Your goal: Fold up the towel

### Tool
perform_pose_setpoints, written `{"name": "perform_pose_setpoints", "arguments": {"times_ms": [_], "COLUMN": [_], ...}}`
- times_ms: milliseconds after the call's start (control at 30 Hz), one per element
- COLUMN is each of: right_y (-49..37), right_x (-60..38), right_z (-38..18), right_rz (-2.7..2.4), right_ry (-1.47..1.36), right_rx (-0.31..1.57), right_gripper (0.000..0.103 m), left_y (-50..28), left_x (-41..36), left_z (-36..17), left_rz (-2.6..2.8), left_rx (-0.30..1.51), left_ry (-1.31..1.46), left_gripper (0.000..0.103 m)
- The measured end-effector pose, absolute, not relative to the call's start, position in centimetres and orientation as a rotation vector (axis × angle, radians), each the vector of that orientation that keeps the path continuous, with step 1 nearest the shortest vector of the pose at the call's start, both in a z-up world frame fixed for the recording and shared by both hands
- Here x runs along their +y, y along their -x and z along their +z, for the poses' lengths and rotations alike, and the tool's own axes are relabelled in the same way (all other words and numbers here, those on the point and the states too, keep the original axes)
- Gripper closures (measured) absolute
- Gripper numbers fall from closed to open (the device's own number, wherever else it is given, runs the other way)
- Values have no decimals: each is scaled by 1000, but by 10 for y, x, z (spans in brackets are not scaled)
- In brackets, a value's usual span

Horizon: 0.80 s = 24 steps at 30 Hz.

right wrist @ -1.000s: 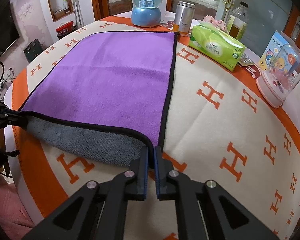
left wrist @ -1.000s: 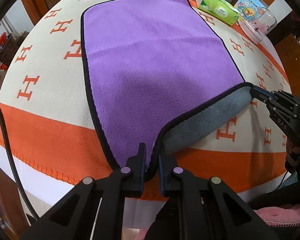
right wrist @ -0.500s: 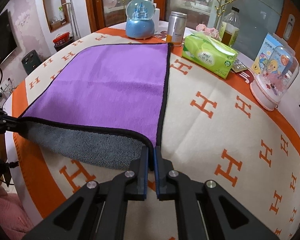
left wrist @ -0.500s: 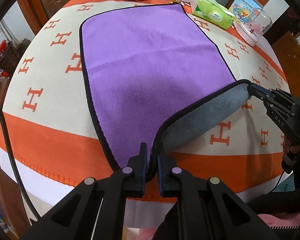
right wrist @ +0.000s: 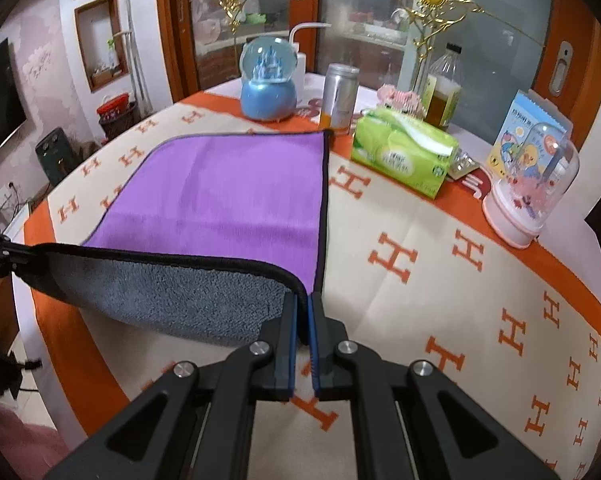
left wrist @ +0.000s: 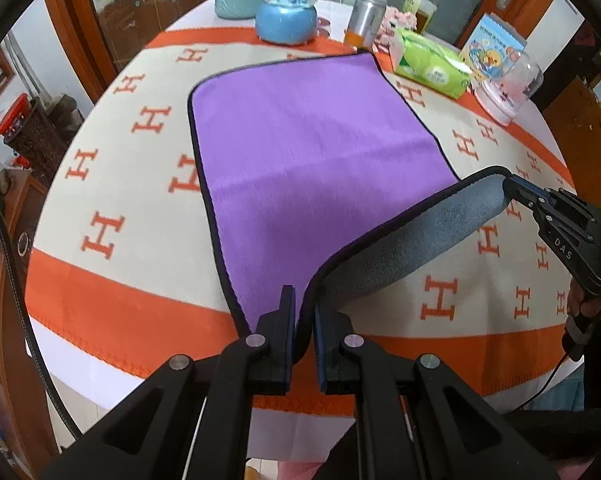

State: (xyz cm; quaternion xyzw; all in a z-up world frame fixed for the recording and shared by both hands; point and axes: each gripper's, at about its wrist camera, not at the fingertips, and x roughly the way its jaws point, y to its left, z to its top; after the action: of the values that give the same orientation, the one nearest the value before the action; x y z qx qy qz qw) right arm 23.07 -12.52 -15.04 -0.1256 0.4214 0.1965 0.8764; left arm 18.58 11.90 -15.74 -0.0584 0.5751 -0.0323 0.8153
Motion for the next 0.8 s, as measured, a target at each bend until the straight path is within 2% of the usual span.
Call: {"name": "perform_pose_setpoints", "arguments": {"times_ms": [467,800], "right_y": [-262,-298], "right_x": [-97,-70], "right_z": [-112,-103], "right_rz": [369,320], "right_ry": [233,224], "right_rx": [781,708], "right_gripper": [98,98], "left_y": [-231,-285], "left_x": [158,187], "left_z": [-110,-95], "left_rz": [-65,-36], "left_rx": [1083,1025], "left_ry": [114,104], "left_gripper": [97,97]}}
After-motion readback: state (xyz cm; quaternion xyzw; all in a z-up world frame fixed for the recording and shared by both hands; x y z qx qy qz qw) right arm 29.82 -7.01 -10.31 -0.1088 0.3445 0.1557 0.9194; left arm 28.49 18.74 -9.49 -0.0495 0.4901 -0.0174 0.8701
